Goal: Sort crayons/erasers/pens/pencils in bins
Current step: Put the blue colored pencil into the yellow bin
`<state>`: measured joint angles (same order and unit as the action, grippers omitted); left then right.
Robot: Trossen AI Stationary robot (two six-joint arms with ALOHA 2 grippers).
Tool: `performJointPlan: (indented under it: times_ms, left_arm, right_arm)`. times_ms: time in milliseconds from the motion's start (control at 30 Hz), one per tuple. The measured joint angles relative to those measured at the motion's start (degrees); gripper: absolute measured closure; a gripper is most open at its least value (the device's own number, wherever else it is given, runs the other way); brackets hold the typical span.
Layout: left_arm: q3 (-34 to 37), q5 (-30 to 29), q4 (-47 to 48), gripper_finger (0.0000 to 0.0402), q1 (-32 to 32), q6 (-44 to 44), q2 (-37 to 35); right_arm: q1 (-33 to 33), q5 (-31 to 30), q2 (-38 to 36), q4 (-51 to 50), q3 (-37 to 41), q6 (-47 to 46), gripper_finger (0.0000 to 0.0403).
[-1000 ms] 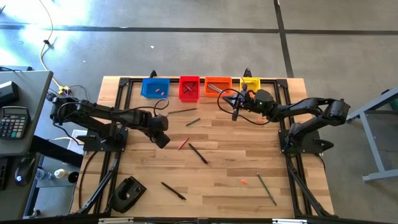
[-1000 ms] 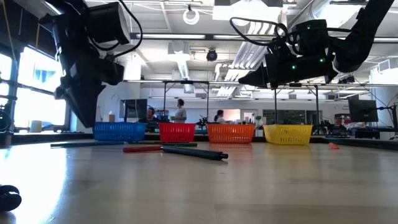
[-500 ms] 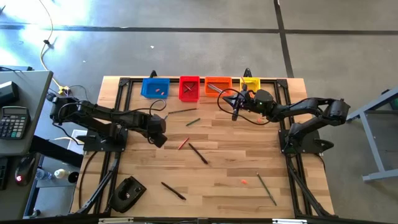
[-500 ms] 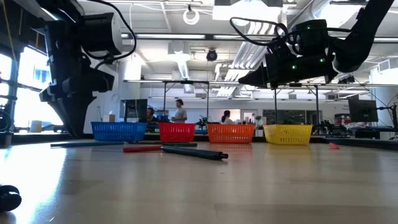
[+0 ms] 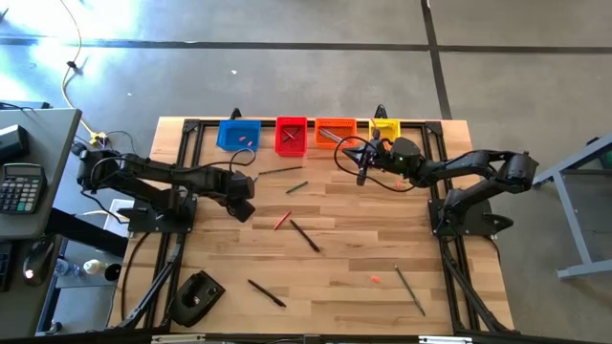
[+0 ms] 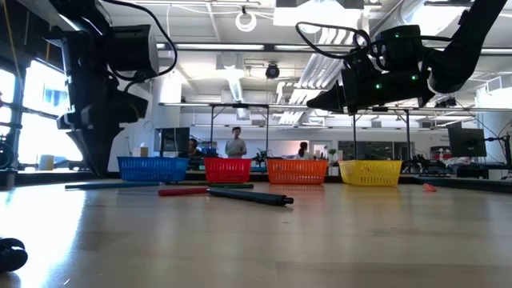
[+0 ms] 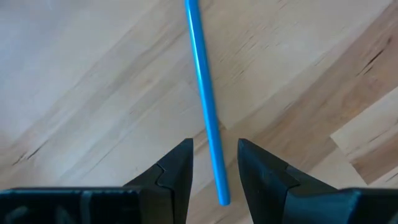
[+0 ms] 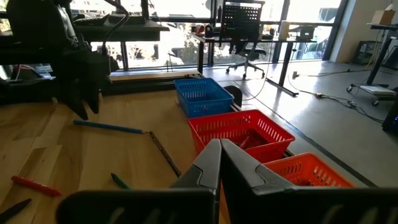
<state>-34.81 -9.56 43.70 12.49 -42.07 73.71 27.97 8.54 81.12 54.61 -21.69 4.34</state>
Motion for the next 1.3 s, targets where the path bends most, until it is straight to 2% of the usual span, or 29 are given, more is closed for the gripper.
performJointPlan:
  times_ms: [133,500,967,1300]
  left_arm:
    - [0.42,0.0,-0.51,0.0286,-0.02,-0.44,0.0]
    - [6.93,2.27,-7.89,0.0289,-0.24,-1.88,-0.22]
    - [6.97,4.84,-7.95,0.0377,-1.79,1.85,-0.11]
    - [6.97,6.51,-7.74,0.0389,-2.01,1.88,-0.11]
  right_arm:
    - [0.0,0.32,0.0,0.0,0.0,0.02,0.0403]
    - [0.0,0.82,0.0,0.02,0.0,-0.04,0.0403]
    - [0.0,0.85,0.0,0.04,0.0,-0.03,0.0403]
    - [0.0,0.87,0.0,0.04,0.0,-0.04,0.0403]
